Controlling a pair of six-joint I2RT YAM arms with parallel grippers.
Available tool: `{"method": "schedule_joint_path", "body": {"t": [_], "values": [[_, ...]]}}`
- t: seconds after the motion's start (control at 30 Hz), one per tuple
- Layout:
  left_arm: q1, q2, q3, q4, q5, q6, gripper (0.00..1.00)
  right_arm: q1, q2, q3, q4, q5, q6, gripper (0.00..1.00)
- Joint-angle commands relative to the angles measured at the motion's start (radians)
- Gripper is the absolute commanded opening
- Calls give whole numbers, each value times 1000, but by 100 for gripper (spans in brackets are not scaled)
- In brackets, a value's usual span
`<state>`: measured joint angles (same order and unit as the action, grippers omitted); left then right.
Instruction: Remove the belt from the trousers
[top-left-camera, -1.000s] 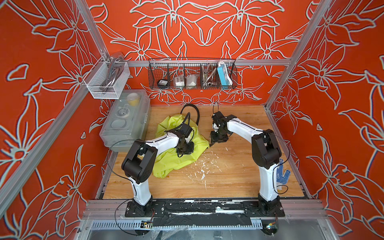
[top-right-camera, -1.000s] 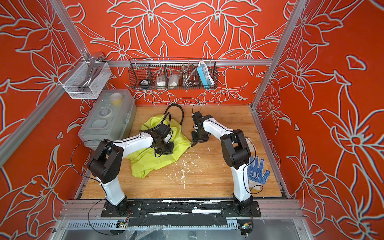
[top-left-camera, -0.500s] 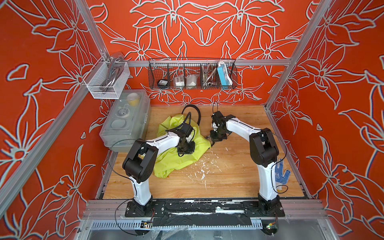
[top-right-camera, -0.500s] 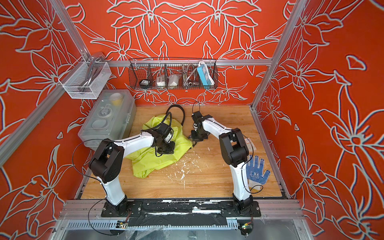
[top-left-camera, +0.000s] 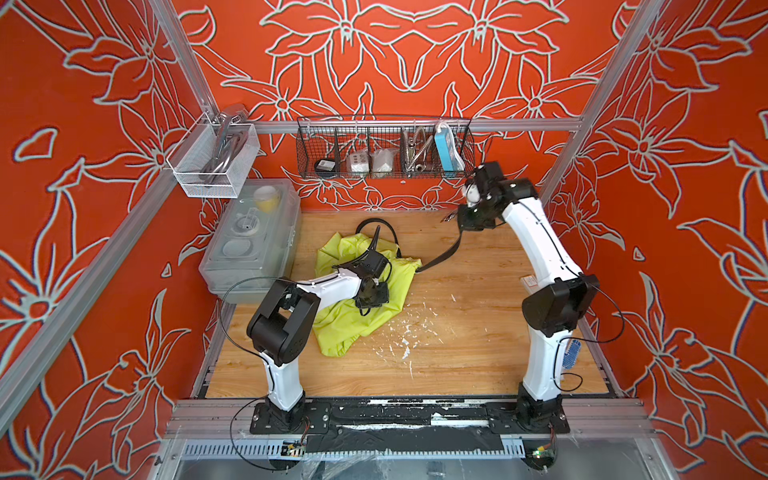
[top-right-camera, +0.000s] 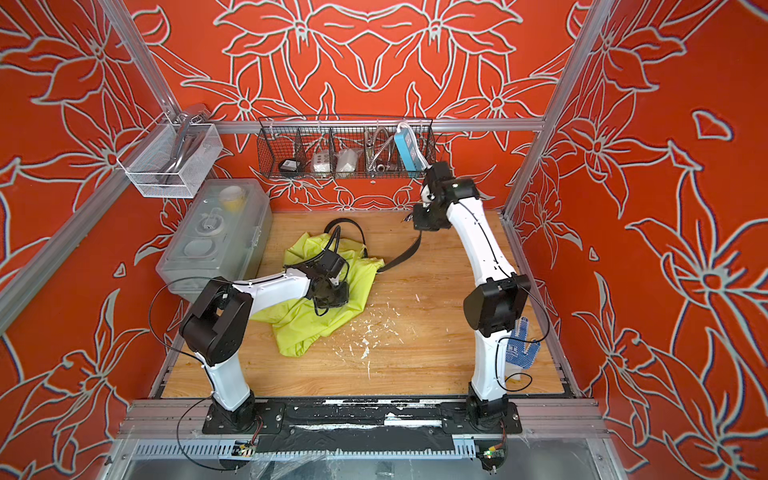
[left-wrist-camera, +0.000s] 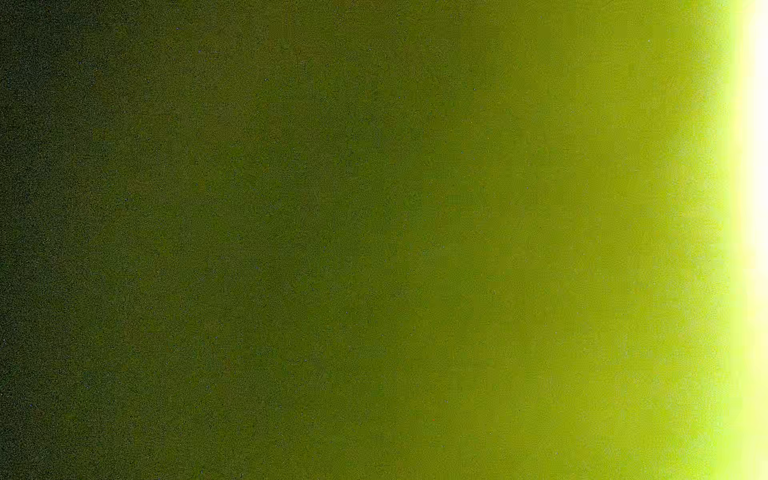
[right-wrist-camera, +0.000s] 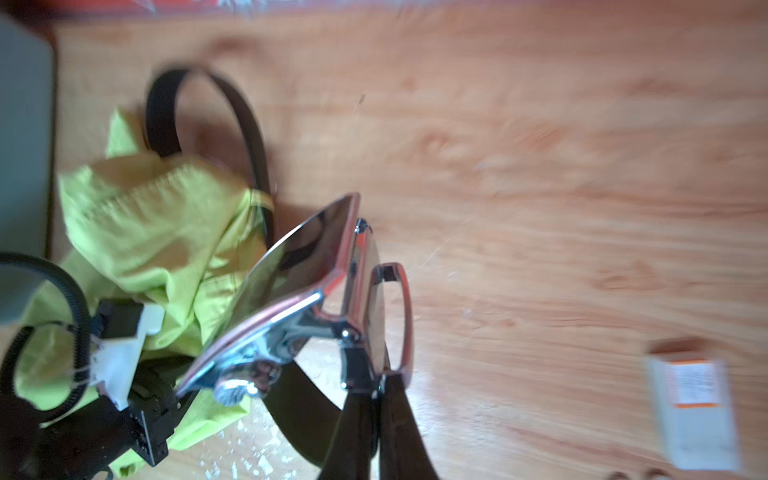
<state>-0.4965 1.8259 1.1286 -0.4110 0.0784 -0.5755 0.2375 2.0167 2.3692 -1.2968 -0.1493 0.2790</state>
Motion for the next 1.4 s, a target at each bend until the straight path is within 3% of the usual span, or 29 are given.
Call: {"method": "schedule_joint_path", "body": {"t": [0.0, 0.13, 0.3, 0.5, 0.67, 0.83, 0.93, 1.37], "values": [[1, 2, -53, -48, -93, -50, 0, -84, -4, 235, -236, 70, -59, 0], [1, 26, -59, -38, -103, -89, 0, -193, 12, 440, -372, 75, -75, 0], [2, 53, -29, -75, -141, -114, 0, -341, -128, 274, -351, 65, -102, 0], [10, 67, 0, -154, -220, -154, 0, -454, -165, 248, -354, 32, -104, 0], [10, 54, 13, -160, -186, -190, 0, -400, -132, 137, -339, -39, -101, 0], [10, 46, 39, -202, -171, -188, 0, -251, -152, -352, 25, -31, -52, 0], [10, 11, 29, -215, -162, -192, 0, -237, -87, -503, 185, -57, -29, 0], [10, -79, 0, -280, -200, -213, 0, -237, 276, -370, 257, -36, -96, 0]]}}
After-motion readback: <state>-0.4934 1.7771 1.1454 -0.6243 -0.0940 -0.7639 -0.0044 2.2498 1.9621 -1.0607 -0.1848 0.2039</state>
